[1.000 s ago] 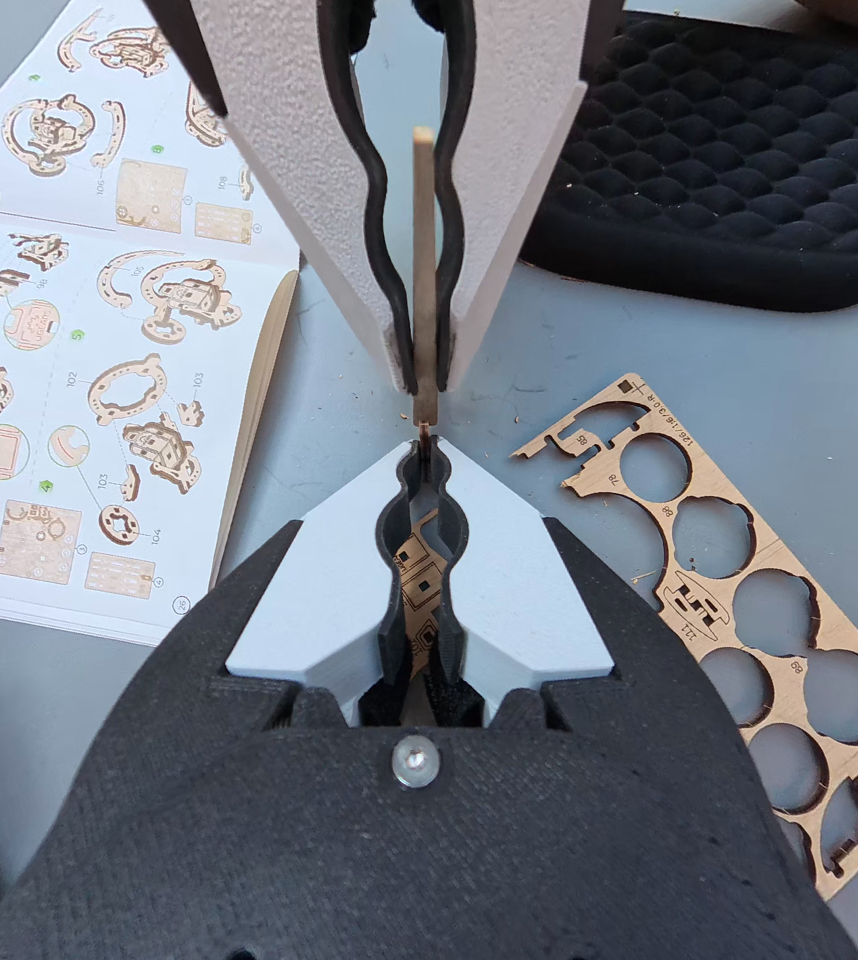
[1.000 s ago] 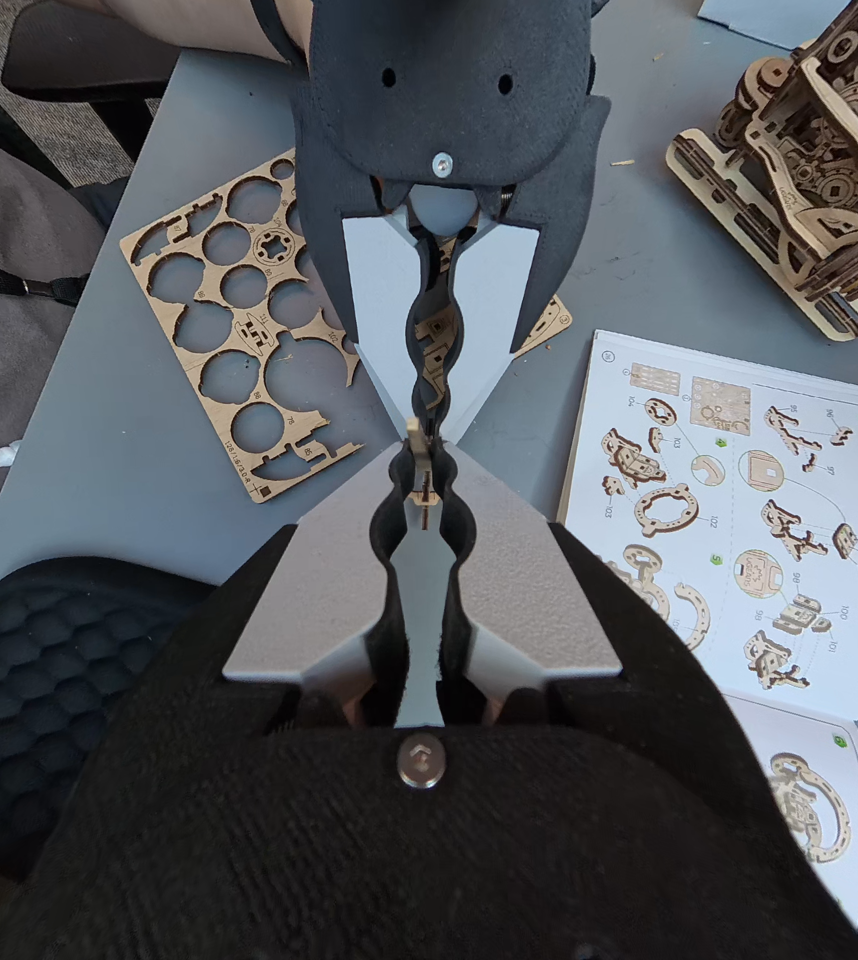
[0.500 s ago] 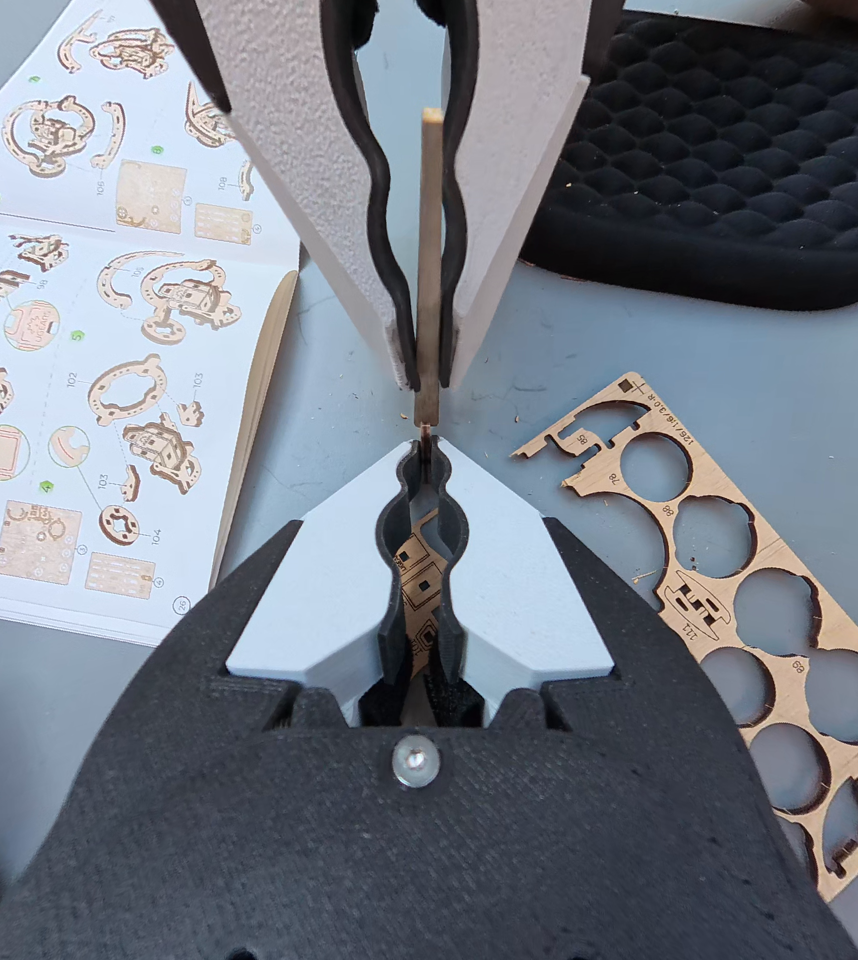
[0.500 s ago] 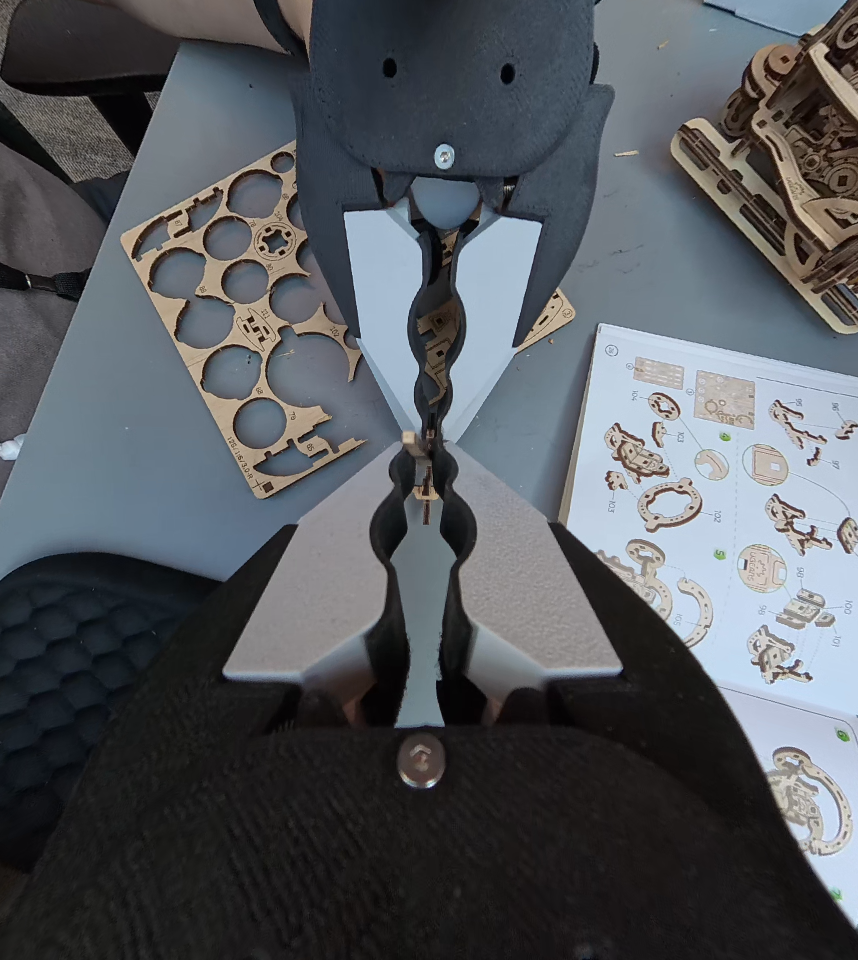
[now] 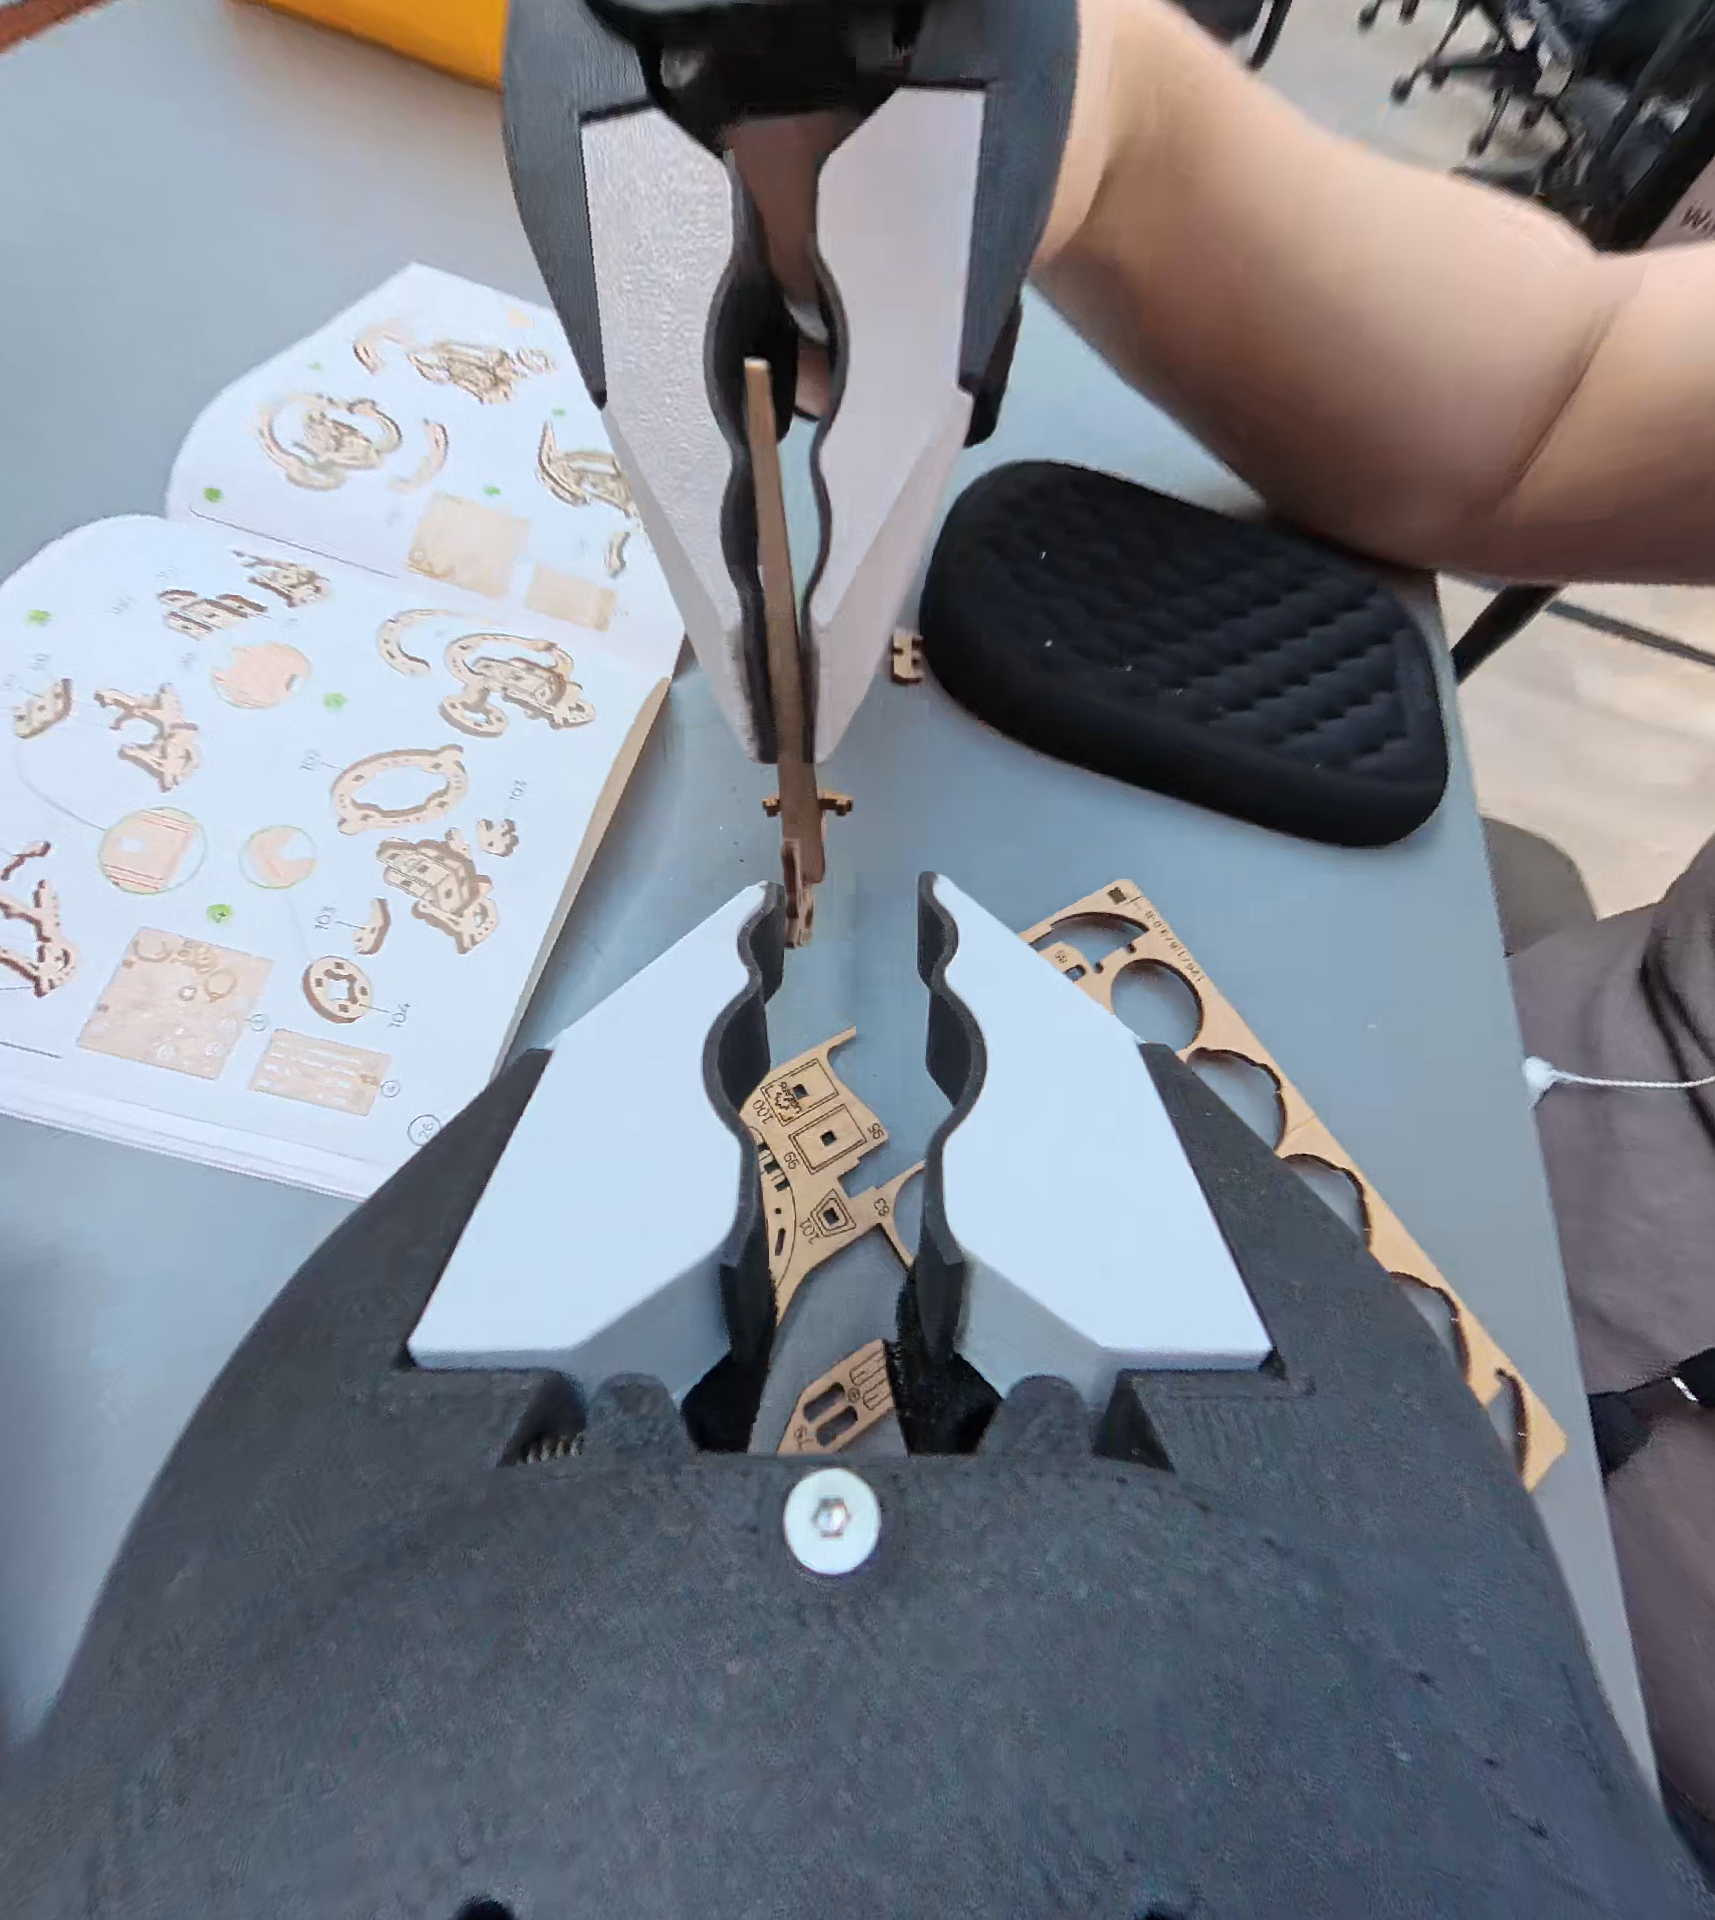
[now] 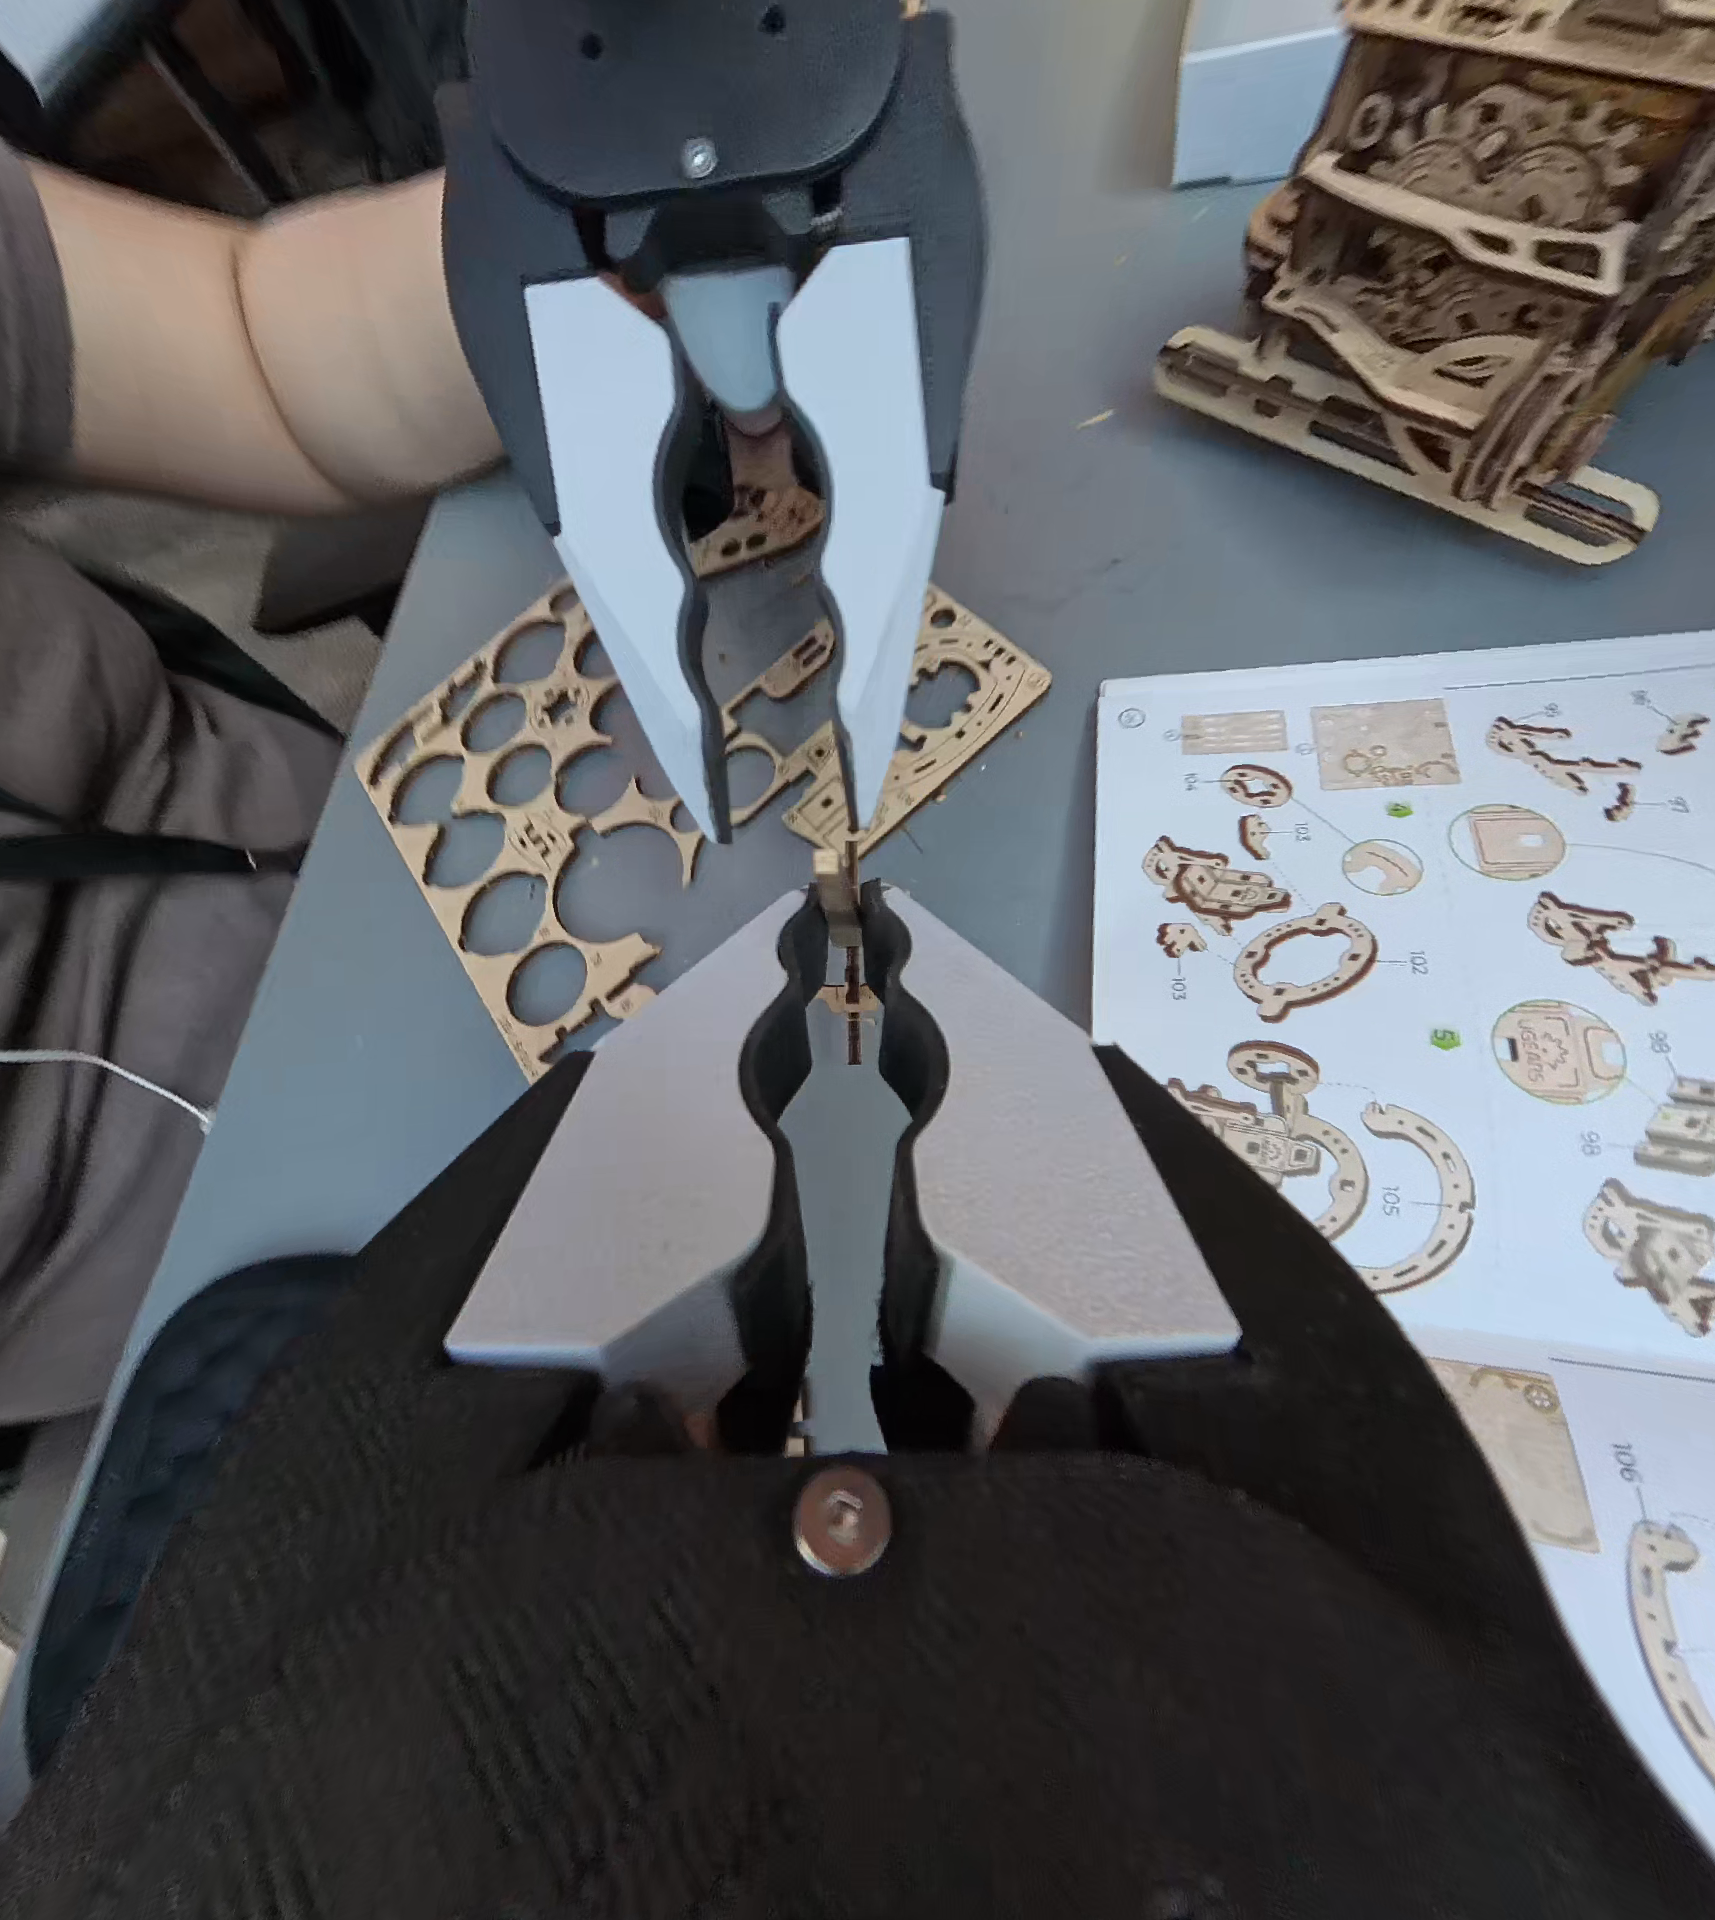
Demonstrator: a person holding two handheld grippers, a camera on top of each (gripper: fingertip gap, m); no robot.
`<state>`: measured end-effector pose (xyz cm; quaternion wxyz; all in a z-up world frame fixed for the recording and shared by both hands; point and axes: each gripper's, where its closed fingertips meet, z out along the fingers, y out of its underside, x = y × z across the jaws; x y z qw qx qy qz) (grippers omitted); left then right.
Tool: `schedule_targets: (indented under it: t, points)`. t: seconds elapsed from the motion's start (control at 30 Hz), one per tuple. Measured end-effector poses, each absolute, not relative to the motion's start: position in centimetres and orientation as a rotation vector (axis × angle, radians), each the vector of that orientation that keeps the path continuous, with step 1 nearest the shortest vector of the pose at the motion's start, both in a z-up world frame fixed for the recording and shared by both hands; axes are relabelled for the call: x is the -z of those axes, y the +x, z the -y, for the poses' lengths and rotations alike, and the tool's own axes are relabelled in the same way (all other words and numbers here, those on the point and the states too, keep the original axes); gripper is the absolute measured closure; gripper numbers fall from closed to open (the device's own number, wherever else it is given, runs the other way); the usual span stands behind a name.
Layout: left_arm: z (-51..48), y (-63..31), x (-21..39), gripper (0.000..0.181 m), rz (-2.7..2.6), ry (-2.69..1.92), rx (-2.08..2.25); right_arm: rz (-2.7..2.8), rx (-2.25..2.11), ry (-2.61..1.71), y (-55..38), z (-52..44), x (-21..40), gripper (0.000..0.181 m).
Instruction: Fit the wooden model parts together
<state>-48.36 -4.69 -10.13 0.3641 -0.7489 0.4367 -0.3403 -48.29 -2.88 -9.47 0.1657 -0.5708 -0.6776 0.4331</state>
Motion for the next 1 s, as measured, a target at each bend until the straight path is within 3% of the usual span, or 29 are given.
schedule_targets:
  t: [0.2,0.3,0.67,1.0]
  points:
    - [4.3,-50.2,7.0,0.160,-0.988,-1.838,0.975,1.330,-1.856,-1.796,-48.7,-0.1,4.3,0.178]
    - [4.5,-50.0,5.7,0.162,-0.915,-1.789,1.098,1.241,-1.956,-1.769,-48.7,0.0,2.5,0.177]
    - [4.9,-49.7,3.4,0.174,-0.770,-1.684,1.375,1.189,-1.987,-1.747,-49.4,1.1,0.6,0.178]
    - [4.5,-49.7,3.6,0.181,-0.761,-1.689,1.317,1.258,-1.889,-1.691,-49.9,1.7,0.6,0.178]
